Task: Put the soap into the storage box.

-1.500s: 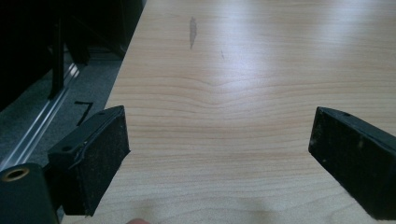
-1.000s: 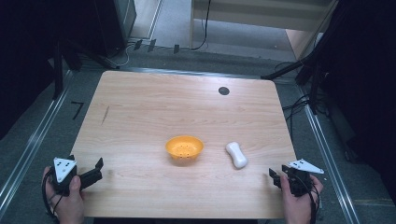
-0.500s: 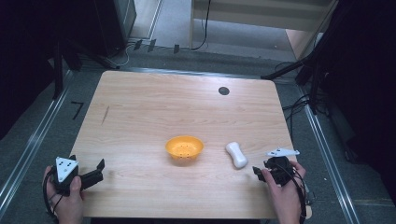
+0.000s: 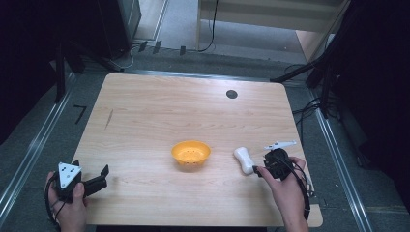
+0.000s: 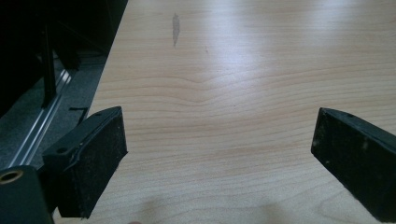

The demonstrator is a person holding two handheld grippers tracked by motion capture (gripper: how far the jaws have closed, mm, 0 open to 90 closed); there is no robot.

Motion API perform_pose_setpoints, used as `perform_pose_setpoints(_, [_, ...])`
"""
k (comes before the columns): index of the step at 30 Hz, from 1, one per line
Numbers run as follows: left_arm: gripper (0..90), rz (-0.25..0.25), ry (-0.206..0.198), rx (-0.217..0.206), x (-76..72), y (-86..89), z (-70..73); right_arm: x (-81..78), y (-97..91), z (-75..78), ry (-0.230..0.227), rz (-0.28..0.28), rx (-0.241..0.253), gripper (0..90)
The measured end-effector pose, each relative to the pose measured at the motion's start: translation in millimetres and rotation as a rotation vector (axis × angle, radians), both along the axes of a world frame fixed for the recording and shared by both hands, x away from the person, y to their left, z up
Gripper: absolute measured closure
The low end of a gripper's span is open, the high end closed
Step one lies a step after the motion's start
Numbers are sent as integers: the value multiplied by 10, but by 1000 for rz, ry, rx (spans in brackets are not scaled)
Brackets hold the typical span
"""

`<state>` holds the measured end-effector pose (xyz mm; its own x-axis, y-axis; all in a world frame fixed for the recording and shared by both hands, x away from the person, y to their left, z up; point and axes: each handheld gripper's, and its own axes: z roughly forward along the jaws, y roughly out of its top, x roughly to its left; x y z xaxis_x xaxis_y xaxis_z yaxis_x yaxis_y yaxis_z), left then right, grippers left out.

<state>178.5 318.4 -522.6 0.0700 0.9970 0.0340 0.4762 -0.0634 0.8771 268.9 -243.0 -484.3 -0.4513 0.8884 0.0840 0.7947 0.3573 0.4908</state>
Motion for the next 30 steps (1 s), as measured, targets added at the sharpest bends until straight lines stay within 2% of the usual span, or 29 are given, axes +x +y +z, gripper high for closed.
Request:
perform_pose_setpoints(4, [41, -1, 3, 5, 2, -7, -1, 43, 86, 33, 14, 10, 2, 439])
perform_pose_setpoints(8, [41, -3, 2, 4, 1, -5, -1, 118, 189, 49, 36, 16, -1, 331])
perform_pose_setpoints(12, [41, -5, 3, 2, 2, -3, -1, 195, 277, 25, 54, -4, -27, 137])
perform_pose_setpoints(15, [41, -7, 2, 4, 3, -4, -1, 253, 312, 4, 56, -36, -38, 108])
perform_pose_setpoints(18, [41, -9, 4, 2, 4, -1, 0, 303, 347, -38, 85, -25, -33, 52])
perform_pose_setpoints(19, [41, -10, 5, 2, 5, -1, -1, 319, 367, -57, 89, -23, -43, 64])
perform_pose_setpoints(21, [41, -11, 6, 3, 5, -2, -1, 336, 399, -78, 76, -22, -70, 149])
perform_pose_setpoints(24, [41, -12, 6, 4, 5, -2, 0, 363, 416, -105, 83, -21, -66, 185])
perform_pose_setpoints(28, [41, -8, 2, 1, 2, -3, -1, 402, 456, -128, 104, -11, -51, 311])
perform_pose_setpoints(30, [41, -9, 2, 2, 2, -3, -1, 408, 466, -130, 117, -4, -46, 320])
